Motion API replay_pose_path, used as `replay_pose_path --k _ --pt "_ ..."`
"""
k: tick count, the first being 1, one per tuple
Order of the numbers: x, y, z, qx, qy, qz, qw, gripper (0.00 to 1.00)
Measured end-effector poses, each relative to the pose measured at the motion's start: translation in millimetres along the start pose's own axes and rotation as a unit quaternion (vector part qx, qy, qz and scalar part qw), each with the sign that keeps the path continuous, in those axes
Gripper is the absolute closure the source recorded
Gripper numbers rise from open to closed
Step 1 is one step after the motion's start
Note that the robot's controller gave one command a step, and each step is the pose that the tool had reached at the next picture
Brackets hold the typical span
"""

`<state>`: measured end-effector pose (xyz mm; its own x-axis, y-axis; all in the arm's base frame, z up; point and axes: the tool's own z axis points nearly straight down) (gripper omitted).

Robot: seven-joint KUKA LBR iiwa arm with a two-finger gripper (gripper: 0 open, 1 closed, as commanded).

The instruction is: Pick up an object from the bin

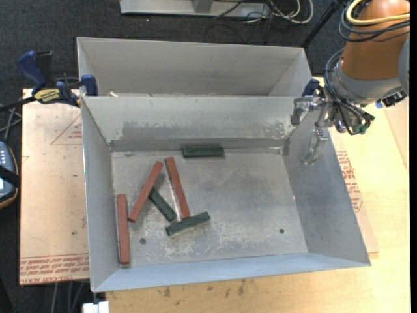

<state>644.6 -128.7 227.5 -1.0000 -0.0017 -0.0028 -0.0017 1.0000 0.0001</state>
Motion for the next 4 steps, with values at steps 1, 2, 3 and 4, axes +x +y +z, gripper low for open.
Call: replay_pose_path --k 1,2,3,4 --pt "0.0 0.1 0.0 0.0 0.0 0.0 1.0 1.0" --pt "0.0 0.1 0.0 0.0 0.0 0.0 1.0 1.0" --pt "9.7 4.4 51.3 0.001 -0.0028 -0.016 0.9999 1.0" --pt "-5.5 0.8 95.0 0.0 -0.0008 -0.042 0.9991 1.0"
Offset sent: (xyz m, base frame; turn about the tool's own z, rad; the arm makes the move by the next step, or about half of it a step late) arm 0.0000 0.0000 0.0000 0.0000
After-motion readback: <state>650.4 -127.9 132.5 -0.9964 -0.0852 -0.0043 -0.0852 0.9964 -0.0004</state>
